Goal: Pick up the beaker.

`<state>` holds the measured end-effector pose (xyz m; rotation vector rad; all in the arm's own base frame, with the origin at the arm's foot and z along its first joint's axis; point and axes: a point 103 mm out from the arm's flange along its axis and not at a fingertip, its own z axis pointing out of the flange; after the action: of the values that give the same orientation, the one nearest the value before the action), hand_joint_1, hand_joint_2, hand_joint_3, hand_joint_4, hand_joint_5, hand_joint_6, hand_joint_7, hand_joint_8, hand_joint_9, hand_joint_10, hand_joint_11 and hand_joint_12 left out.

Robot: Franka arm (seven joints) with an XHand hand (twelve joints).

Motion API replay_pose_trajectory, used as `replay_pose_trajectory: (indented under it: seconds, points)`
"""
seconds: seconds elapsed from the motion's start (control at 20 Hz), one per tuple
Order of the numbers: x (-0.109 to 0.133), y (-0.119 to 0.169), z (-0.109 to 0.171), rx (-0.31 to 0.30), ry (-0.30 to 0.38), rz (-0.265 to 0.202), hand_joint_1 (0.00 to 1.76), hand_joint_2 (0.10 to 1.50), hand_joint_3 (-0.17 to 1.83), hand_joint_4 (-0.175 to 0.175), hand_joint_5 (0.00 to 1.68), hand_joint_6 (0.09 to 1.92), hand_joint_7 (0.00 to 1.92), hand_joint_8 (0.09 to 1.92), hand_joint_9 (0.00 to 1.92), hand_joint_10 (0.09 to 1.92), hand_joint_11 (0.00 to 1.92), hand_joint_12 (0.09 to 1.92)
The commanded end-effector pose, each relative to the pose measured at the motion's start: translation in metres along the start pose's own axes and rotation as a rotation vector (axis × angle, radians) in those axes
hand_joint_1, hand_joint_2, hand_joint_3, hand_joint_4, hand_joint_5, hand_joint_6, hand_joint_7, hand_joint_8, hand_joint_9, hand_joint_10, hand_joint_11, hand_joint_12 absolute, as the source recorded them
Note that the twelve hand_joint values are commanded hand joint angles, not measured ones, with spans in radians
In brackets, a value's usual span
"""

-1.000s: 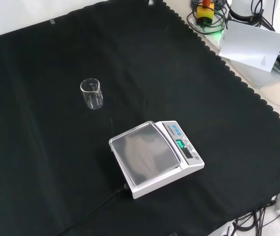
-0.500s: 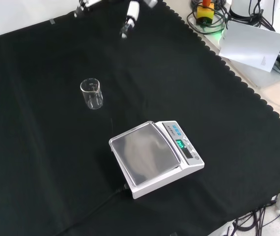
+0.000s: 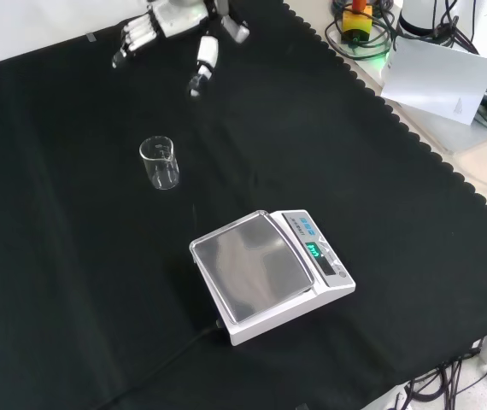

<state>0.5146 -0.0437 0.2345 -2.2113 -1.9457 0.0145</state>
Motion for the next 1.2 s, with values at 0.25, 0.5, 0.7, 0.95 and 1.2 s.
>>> replay_pose_trajectory:
  seconds: [0.25,0.5,0.7,0.95,1.2]
  points:
    - [0.022,0.058,0.071,0.106,0.03,-0.067,0.53,0.68,0.3,-0.009,0.1,0.09,0.0,0.68,0.11,0.8,0.0,1.29]
    - [0.028,0.058,0.077,0.12,0.014,-0.077,0.53,0.68,0.3,-0.008,0.1,0.09,0.0,0.67,0.11,0.8,0.0,1.29]
    - [0.022,0.063,0.09,0.145,0.01,-0.063,0.53,0.68,0.3,-0.008,0.1,0.09,0.0,0.67,0.11,0.8,0.0,1.29]
    - [0.008,0.07,0.107,0.175,0.001,-0.044,0.53,0.68,0.3,-0.008,0.1,0.09,0.0,0.67,0.11,0.81,0.0,1.29]
    - [-0.002,0.077,0.12,0.198,0.004,-0.034,0.53,0.68,0.29,-0.009,0.1,0.09,0.0,0.67,0.11,0.81,0.0,1.28]
